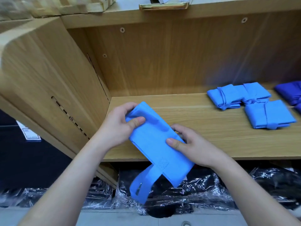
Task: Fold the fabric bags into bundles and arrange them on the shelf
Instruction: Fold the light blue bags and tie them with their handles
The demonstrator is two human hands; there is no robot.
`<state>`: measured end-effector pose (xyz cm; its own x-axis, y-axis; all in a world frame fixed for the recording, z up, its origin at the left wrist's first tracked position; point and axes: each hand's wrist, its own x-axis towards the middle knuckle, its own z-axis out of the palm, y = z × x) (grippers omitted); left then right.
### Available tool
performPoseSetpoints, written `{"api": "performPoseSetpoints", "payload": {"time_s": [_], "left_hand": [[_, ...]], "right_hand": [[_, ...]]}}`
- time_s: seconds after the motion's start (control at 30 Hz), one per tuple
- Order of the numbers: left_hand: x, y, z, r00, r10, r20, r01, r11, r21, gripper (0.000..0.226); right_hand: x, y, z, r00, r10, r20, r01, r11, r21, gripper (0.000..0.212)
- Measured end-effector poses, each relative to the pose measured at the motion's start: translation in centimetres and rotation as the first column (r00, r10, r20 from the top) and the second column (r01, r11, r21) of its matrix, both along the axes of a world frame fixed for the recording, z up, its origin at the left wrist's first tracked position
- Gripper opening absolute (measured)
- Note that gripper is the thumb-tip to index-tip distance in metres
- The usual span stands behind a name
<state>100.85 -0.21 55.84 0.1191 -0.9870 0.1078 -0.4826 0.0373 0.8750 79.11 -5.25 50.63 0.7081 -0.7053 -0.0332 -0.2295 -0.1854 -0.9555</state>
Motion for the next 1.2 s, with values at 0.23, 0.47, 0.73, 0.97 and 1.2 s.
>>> {"api": "performPoseSetpoints", "payload": {"time_s": [0.23,0.47,0.73,0.97,1.2], "left_hand": [[-1.0,-0.3,3.8,0.914,0.083,0.397,0.023,0.966,-0.256,0.013],[-4.3,2.2,8.4,0.49,0.522,0.698,0.517,0.471,-0.715,0.02],[-5.3,3.5,-7.4,0.459,0.219,0.861,0.572,0.67,-0.474,0.01],[-6.0,4.6,-12.2,0.497,0.119,0.859,0.431,0.826,-0.364,0.028],[-5.6,3.9,-11.2,0.556,0.006,0.831,0.386,0.884,-0.264,0.016]], "right_hand": [[-0.3,-0.5,-0.8,0.95,-0.309,-0.042,0.281,0.906,-0.316,0.022],[-1.1,-2.5,7.3,0.837,-0.396,0.377,0.245,0.888,0.389,0.045],[2.0,-2.1,-1.8,0.876,-0.474,0.092,0.415,0.837,0.357,0.062],[2.4,-1.6,-5.0,0.845,-0.441,-0.304,0.28,0.847,-0.451,0.044],[-1.2,-1.1,-4.8,0.839,0.101,-0.535,-0.372,0.823,-0.429,0.074]]}}
